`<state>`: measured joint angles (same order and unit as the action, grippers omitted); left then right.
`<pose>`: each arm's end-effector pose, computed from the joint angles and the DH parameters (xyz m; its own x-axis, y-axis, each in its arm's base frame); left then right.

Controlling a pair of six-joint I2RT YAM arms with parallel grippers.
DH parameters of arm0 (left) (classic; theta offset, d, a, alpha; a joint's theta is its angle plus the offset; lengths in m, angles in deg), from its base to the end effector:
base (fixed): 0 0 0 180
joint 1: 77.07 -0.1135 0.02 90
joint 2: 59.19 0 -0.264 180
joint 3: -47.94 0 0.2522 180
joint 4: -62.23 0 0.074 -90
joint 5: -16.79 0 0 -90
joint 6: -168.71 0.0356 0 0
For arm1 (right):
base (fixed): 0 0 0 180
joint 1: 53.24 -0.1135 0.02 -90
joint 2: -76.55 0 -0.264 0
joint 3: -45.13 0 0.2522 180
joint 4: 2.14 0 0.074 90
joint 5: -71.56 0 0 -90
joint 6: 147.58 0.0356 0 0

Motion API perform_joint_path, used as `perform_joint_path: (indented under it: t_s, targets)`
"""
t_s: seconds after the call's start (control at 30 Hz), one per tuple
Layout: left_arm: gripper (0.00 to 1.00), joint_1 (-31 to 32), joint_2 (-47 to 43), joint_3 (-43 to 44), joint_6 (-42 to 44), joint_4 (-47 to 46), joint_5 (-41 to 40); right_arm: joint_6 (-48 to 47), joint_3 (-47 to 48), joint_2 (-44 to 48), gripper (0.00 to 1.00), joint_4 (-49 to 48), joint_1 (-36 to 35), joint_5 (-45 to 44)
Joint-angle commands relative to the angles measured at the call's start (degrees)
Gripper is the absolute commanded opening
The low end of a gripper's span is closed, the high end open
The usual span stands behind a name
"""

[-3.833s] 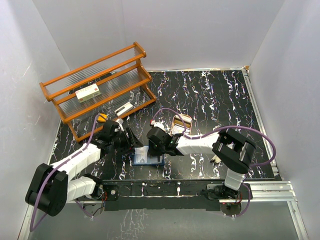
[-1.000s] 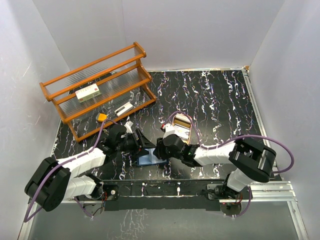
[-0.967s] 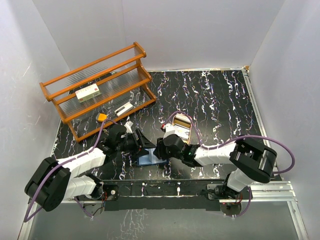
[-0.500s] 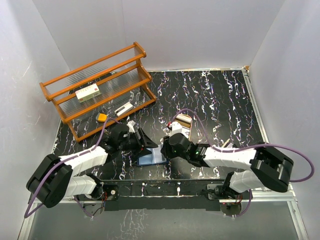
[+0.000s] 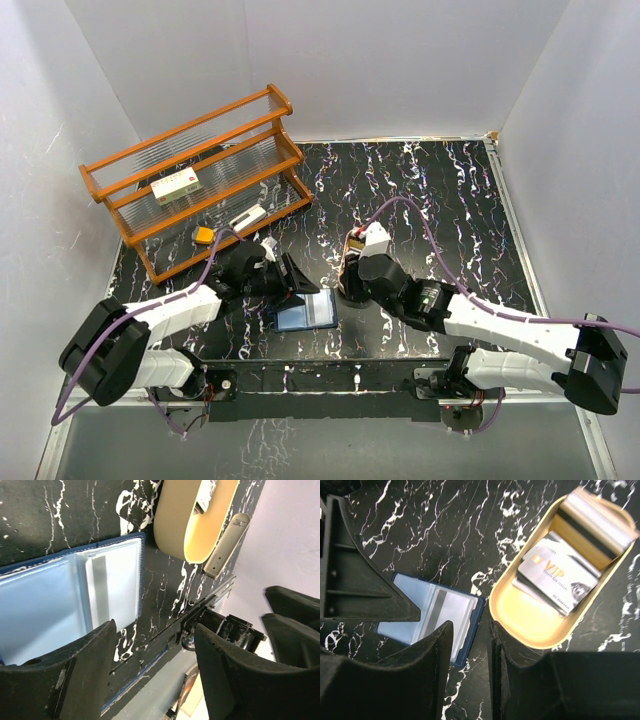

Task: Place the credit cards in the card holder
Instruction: Turn over the card holder at the center of the board, then pick up the credit card from the storage box.

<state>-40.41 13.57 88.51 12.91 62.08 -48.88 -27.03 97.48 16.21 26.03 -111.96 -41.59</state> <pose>0.1881 -0.1583 0.1748 -0.9262 -0.3467 -0.1481 -0.0503 0.5031 -0.8628 0.1289 0.1853 0.2449 -0.5795 -0.0537 -0.8132 -0.3791 0.9011 0.2106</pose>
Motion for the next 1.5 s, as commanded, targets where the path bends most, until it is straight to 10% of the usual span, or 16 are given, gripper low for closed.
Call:
perform_joint_path:
  t_s: [0.0,0.57,1.47]
  targets:
    - [0.61,0.34,-2.6,2.8,3.75,6.84,-3.37,-7.92,6.2,0.17,0.33,3.55,0.34,-4.81]
    - [0.64,0.34,-12.25,7.95,14.79,31.11,-15.68,-29.6,18.33,-20.14,0.49,4.15,15.26,1.04]
    - [0.65,0.34,-17.49,6.42,17.96,31.48,-13.09,-42.45,27.47,-39.05,0.49,4.68,20.5,-7.75]
